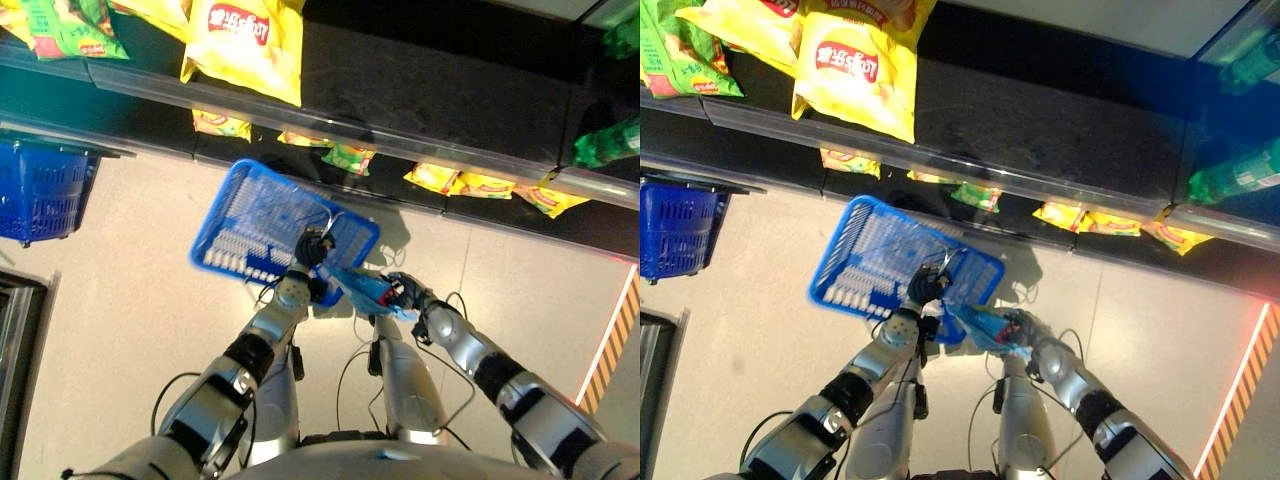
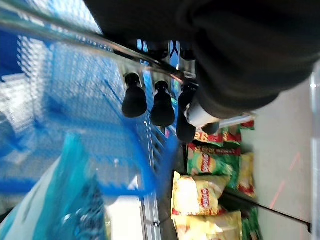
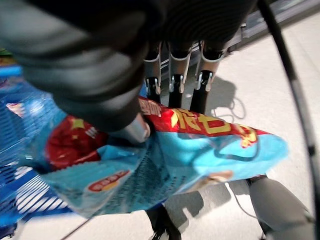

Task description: Pick up the snacks into the basket

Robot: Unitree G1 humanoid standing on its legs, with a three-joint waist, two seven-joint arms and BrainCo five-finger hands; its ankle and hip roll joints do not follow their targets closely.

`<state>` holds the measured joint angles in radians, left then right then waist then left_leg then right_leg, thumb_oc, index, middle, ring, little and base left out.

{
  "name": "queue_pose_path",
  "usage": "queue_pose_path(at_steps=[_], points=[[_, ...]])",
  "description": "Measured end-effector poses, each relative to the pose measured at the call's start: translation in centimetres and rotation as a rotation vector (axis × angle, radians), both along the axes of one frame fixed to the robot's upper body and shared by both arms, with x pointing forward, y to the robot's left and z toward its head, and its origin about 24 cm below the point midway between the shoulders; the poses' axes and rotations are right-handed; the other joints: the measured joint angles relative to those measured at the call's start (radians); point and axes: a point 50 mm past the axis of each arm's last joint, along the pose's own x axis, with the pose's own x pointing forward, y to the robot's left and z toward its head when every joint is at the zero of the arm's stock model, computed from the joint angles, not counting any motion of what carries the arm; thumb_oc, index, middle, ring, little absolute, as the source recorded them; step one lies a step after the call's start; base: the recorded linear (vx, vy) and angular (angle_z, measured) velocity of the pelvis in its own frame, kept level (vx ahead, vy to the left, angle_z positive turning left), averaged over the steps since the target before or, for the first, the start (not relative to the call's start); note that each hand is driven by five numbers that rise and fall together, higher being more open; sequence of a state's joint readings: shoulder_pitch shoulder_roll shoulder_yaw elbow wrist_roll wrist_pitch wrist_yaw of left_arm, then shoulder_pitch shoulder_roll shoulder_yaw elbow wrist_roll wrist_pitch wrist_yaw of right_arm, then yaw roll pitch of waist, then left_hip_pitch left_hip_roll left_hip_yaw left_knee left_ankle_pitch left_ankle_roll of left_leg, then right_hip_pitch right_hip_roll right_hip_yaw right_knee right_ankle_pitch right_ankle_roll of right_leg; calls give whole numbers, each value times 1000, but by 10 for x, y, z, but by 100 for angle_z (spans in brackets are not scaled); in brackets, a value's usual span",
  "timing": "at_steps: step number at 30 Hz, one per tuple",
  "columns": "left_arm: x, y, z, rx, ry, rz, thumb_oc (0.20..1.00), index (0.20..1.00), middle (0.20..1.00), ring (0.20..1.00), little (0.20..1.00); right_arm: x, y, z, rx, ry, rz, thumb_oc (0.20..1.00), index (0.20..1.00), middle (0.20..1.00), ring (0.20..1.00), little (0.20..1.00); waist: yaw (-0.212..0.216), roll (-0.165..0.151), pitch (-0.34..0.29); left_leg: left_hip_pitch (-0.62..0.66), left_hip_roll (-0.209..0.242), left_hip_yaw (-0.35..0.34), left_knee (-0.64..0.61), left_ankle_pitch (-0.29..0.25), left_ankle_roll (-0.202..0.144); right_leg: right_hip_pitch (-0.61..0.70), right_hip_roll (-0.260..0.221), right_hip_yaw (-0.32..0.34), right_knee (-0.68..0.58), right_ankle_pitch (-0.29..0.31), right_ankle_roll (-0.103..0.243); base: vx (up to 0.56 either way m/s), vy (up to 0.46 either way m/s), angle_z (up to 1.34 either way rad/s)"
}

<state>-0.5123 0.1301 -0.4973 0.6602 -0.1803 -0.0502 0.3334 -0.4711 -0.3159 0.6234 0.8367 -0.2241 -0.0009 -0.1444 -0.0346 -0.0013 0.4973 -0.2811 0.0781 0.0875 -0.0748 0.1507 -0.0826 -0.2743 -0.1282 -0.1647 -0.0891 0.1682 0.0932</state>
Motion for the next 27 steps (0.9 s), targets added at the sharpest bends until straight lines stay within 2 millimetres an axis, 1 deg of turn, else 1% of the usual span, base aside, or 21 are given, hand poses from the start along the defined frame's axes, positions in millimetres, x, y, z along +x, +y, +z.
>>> queue_pose_path(at_steps=[2, 4, 7, 9, 11, 14, 15, 17, 18, 19, 20, 21, 22, 23, 24, 25, 27], points=[[5, -3, 8, 4, -21, -7, 200, 200, 200, 200, 200, 9, 9, 8, -6, -35, 11, 200, 200, 200, 200, 200, 0, 2, 14, -26, 4, -10, 1, 6, -1, -18, 4, -10, 0, 2, -3, -20, -29, 13], [5, -6, 8, 11, -25, -18, 200, 200, 200, 200, 200, 11, 14, 10, 5, -48, 14, 200, 200, 200, 200, 200, 3, 0, 17, -33, 3, -12, 1, 7, -1, -24, 3, -12, 0, 2, -4, -17, -35, 6], [4, -17, 11, 16, -37, -46, 200, 200, 200, 200, 200, 12, 14, 12, 31, -57, -10, 200, 200, 200, 200, 200, 3, 0, 17, -48, 0, -23, 1, 7, -1, -35, 1, -20, 0, -1, -3, -1, -25, 7], [0, -31, 11, 0, -33, -80, 200, 200, 200, 200, 200, 12, 17, 12, 61, -57, -29, 200, 200, 200, 200, 200, 8, 0, 17, -70, 1, -31, 3, 7, -1, -52, 2, -27, 0, -1, -4, 5, -19, 7], [-5, -40, 8, 0, -25, -116, 200, 200, 200, 200, 200, 11, 22, 12, 85, -61, -36, 200, 200, 200, 200, 200, 18, 0, 17, -79, 1, -31, 6, 7, -1, -60, 1, -27, 0, -1, -4, 0, 0, 0], [-10, -47, 9, -28, -18, -145, 200, 200, 200, 200, 200, 16, 33, 17, 117, -85, -48, 200, 200, 200, 200, 200, 24, 0, 17, -110, 1, -34, 14, 7, -1, -88, 2, -30, 4, 0, -6, 0, 0, 0], [-13, -49, 11, -62, -18, -150, 200, 200, 200, 200, 200, 23, 37, 22, 123, -105, -69, 200, 200, 200, 200, 200, 30, 2, 17, -133, 0, -36, 19, 8, 1, -113, 0, -30, 13, 0, -6, 0, 0, 0], [-16, -52, 18, -82, -43, -174, 200, 200, 200, 200, 200, 29, 38, 24, 111, -112, -98, 200, 200, 200, 200, 200, 29, 3, 17, -155, -1, -36, 22, 10, 2, -136, -2, -30, 19, 0, -6, -31, 25, 2], [-19, -56, 25, -123, -53, -201, 200, 200, 200, 200, 200, 40, 36, 35, 91, -158, -121, 200, 200, 200, 200, 200, 59, 12, 22, -184, -4, -38, 31, 15, 5, -163, -7, -31, 29, 1, -6, -27, 34, 3], [-22, -59, 31, -143, -70, -221, 200, 200, 200, 200, 200, 43, 31, 35, 74, -159, -145, 200, 200, 200, 200, 200, 71, 17, 25, -198, -6, -39, 33, 16, 7, -179, -9, -31, 33, 1, -6, -22, 38, 3], [-25, -63, 37, -174, -88, -249, 200, 200, 200, 200, 200, 50, 27, 43, 63, -185, -173, 200, 200, 200, 200, 200, 83, 27, 29, -214, -8, -39, 34, 18, 9, -196, -11, -31, 38, 3, -6, -32, 47, 8], [-30, -69, 46, -225, -101, -286, 200, 200, 200, 200, 200, 57, 14, 52, 42, -220, -226, 200, 200, 200, 200, 200, 108, 47, 34, -242, -13, -43, 38, 25, 13, -224, -18, -35, 51, 2, -5, -26, 44, 9], [-33, -71, 53, -256, -116, -304, 200, 200, 200, 200, 200, 62, 9, 57, 37, -238, -255, 200, 200, 200, 200, 200, 117, 55, 36, -256, -16, -46, 38, 28, 16, -241, -21, -35, 58, 1, -4, -21, 55, 15], [-37, -75, 64, -308, -140, -333, 200, 200, 200, 200, 200, 69, 0, 68, 31, -275, -292, 200, 200, 200, 200, 200, 134, 68, 41, -280, -22, -51, 37, 34, 19, -267, -26, -35, 69, 0, -1, -12, 65, 10], [-38, -76, 67, -330, -142, -347, 200, 200, 200, 200, 200, 70, -2, 72, 23, -289, -297, 200, 200, 200, 200, 200, 140, 72, 39, -293, -25, -55, 39, 37, 20, -281, -29, -37, 74, -1, 0, -11, 81, 13], [-40, -79, 73, -372, -144, -371, 200, 200, 200, 200, 200, 75, -3, 80, 22, -320, -302, 200, 200, 200, 200, 200, 141, 76, 40, -314, -30, -60, 39, 40, 23, -306, -36, -38, 88, -4, 4, -4, 75, 8], [-41, -83, 78, -403, -143, -395, 200, 200, 200, 200, 200, 78, 0, 87, 31, -344, -293, 200, 200, 200, 200, 200, 141, 77, 40, -333, -35, -59, 41, 43, 27, -330, -42, -37, 99, -5, 6, 1, 50, 5]])
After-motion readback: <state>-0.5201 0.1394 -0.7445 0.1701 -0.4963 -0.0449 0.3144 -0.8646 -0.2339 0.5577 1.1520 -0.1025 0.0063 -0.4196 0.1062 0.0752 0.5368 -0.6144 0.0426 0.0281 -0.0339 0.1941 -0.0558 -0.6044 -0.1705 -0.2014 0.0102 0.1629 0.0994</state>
